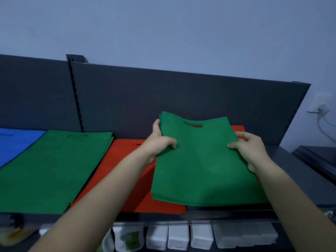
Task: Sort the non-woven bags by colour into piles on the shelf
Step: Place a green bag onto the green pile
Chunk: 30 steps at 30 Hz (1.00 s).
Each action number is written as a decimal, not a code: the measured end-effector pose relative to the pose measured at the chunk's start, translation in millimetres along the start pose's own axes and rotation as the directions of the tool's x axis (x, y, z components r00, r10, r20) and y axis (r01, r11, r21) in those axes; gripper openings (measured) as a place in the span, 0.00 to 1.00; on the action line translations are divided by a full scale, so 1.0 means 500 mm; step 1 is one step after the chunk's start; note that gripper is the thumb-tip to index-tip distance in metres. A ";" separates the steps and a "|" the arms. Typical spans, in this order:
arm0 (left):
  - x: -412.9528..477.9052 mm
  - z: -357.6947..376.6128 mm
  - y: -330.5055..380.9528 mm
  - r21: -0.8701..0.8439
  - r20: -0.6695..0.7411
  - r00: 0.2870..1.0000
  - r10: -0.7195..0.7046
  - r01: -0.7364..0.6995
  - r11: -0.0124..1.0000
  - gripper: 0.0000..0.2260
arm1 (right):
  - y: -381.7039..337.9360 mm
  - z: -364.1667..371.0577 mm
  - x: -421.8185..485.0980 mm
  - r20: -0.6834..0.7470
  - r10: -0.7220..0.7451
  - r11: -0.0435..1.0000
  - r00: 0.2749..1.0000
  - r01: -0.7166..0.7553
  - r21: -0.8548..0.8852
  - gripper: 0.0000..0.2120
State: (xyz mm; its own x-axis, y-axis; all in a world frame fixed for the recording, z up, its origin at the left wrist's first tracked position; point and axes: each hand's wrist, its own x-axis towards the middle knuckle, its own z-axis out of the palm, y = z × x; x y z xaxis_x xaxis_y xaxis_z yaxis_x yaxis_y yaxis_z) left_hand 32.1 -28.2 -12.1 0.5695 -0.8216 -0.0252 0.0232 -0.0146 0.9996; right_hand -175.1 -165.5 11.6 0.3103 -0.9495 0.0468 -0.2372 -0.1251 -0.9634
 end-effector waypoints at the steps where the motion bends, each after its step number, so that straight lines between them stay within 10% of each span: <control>1: -0.007 -0.033 0.011 0.015 -0.010 1.000 0.009 -0.009 1.000 0.47 | -0.017 0.024 -0.015 0.030 -0.009 0.999 1.000 0.007 0.043 0.21; 17: -0.131 -0.712 -0.045 0.053 -0.237 0.970 -0.063 0.078 0.996 0.46 | -0.120 0.624 -0.238 0.248 -0.003 0.962 0.969 -0.064 0.264 0.27; 21: -0.124 -0.759 -0.087 0.259 -0.284 0.959 -0.013 0.090 0.962 0.49 | -0.092 0.712 -0.263 0.133 -0.117 0.992 0.984 0.122 -0.033 0.30; 30: -0.114 -0.788 -0.123 0.859 -0.120 0.985 0.124 0.041 0.510 0.50 | -0.007 0.797 -0.316 0.273 -0.225 0.714 0.935 0.349 -0.607 0.19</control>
State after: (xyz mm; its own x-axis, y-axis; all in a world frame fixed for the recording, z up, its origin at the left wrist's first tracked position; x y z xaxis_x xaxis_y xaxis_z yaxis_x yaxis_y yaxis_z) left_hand 322.1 243.9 -76.3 0.6625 -0.7426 0.0975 -0.6710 -0.5307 0.5178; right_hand 143.4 99.7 -97.6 0.5946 -0.7816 0.1887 -0.6200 -0.5952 -0.5112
